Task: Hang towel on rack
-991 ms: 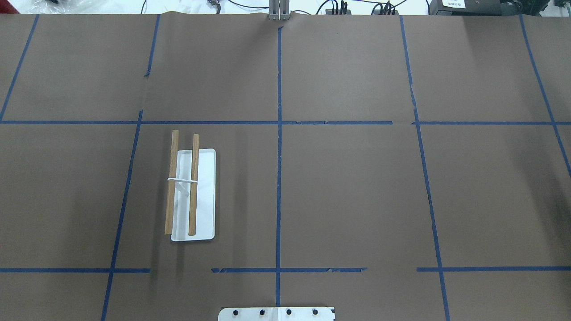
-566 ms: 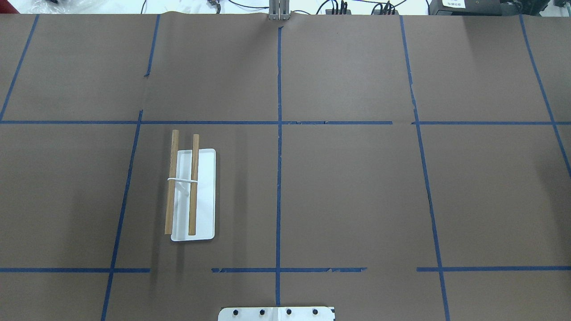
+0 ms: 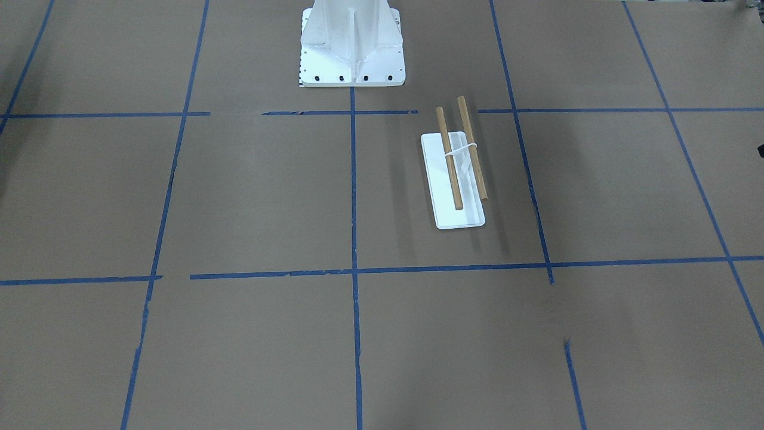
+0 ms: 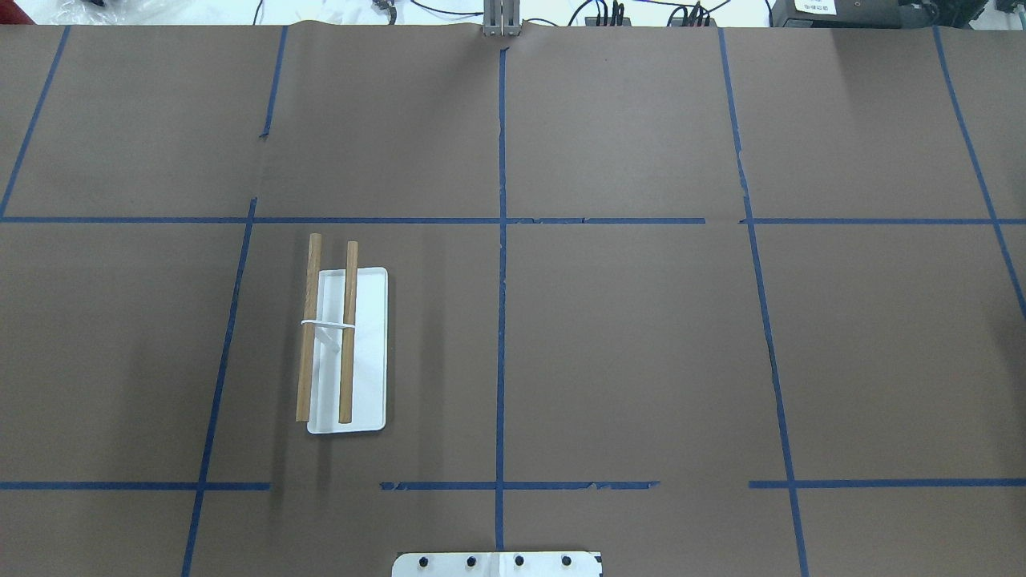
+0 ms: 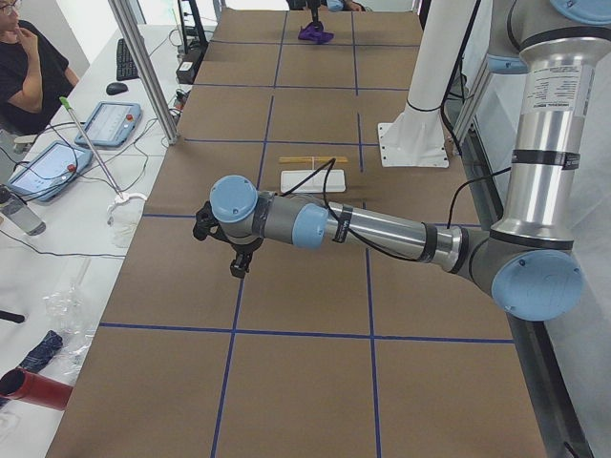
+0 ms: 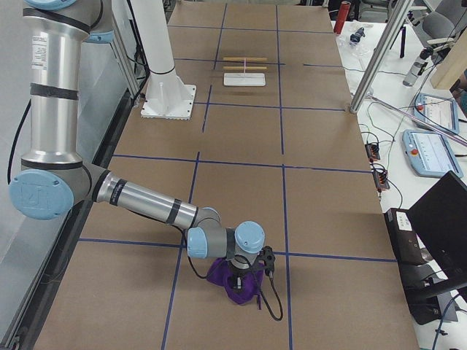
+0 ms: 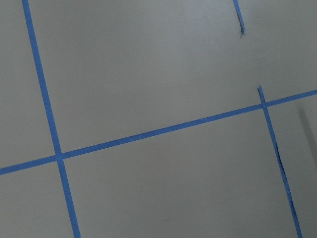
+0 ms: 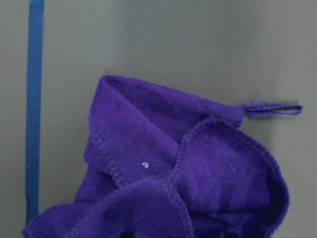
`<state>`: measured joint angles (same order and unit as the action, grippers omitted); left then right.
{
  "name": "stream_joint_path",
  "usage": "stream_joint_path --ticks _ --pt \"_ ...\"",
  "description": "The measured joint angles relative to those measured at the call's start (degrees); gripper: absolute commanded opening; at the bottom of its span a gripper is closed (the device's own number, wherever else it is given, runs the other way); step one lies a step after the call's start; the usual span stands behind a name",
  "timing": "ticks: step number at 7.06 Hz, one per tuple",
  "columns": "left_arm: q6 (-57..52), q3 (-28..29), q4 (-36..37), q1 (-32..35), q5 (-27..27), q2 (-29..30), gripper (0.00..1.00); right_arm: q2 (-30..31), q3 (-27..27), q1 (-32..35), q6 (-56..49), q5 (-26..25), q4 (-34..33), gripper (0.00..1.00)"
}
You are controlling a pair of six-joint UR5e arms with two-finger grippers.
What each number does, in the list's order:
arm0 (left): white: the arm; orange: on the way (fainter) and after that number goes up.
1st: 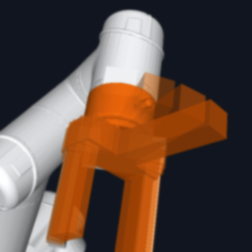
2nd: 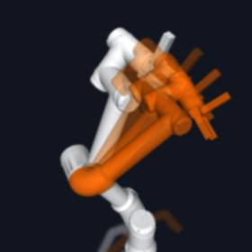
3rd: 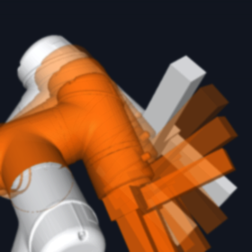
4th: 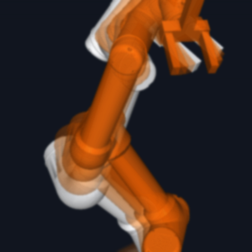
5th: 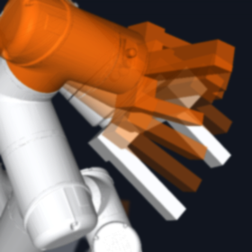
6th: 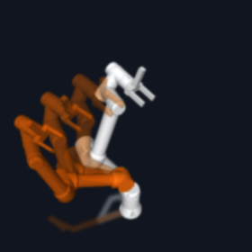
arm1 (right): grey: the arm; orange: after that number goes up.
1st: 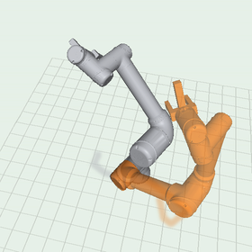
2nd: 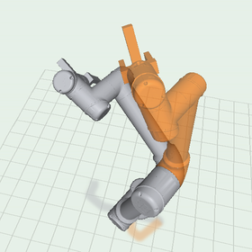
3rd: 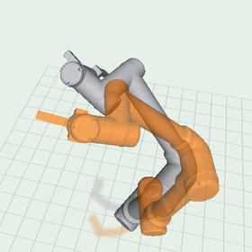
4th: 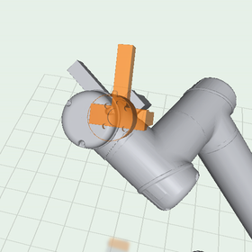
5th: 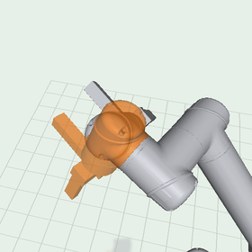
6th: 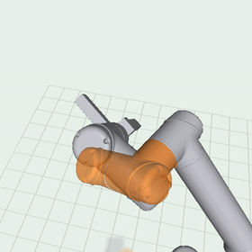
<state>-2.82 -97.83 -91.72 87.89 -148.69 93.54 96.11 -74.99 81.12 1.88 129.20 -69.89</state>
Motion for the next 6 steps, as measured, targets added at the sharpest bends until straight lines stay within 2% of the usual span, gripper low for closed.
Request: stream_joint_path --ticks 1,3,4,5,6 --pt "0.0 0.1 -0.1 0.0 -0.1 0.0 1.00 -0.2 0.0 0.0 0.0 0.3 0.0 0.00" --pt "0.0 0.1 -0.3 0.0 -0.1 0.0 1.00 -1.0 -1.6 0.7 1.0 4.7 -0.8 0.00" --pt "0.0 0.0 -0.4 0.0 0.0 0.0 1.00 -1.3 -7.1 2.2 3.7 7.4 -4.6 0.00" --pt "0.0 0.0 -1.0 -0.1 0.2 0.1 1.00 -1.2 -15.7 2.5 8.9 9.1 -10.5 0.00" --pt "0.0 0.2 -2.5 -0.1 0.2 0.1 1.00 -1.2 -28.0 1.3 18.3 10.7 -17.3 0.00"
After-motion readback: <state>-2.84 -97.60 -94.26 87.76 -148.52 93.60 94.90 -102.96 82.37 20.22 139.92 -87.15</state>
